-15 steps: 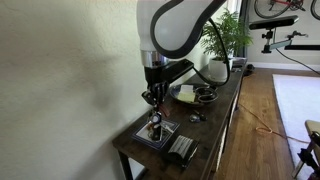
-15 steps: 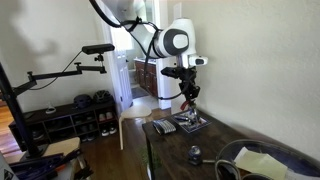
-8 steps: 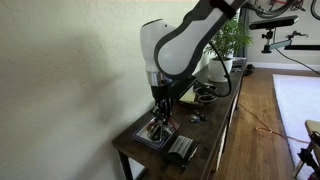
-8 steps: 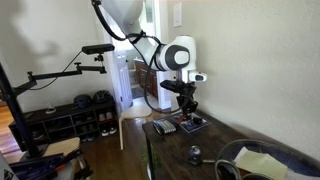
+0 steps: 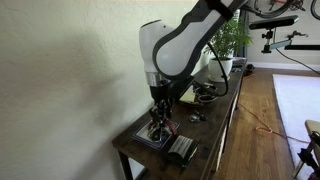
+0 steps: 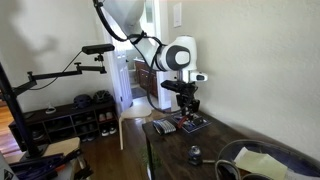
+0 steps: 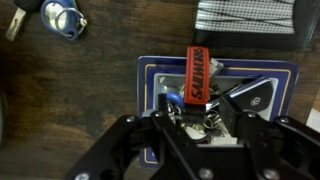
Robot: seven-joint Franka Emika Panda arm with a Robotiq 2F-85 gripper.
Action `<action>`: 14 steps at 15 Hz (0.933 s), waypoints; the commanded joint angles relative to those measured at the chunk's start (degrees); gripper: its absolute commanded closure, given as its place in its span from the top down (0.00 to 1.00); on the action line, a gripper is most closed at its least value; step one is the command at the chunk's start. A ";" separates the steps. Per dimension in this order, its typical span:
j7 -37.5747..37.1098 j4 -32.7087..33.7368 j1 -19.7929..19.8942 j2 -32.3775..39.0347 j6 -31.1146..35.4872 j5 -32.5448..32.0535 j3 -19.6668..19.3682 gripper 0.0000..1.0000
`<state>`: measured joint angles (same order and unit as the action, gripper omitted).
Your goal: Pick the keys on the table and place them in the box
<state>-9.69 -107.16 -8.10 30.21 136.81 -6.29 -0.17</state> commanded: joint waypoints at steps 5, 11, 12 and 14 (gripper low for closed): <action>2.42 -2.28 1.12 -5.32 -3.34 0.80 0.58 1.00; 1.81 -6.13 1.59 -10.81 -4.09 0.58 0.34 1.00; 1.24 -1.56 1.14 -6.18 -3.53 0.00 0.31 1.00; 1.23 -2.75 1.32 -7.66 -3.61 -0.01 0.33 1.00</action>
<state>-8.38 -110.01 -7.12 22.53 133.33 -6.14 -0.20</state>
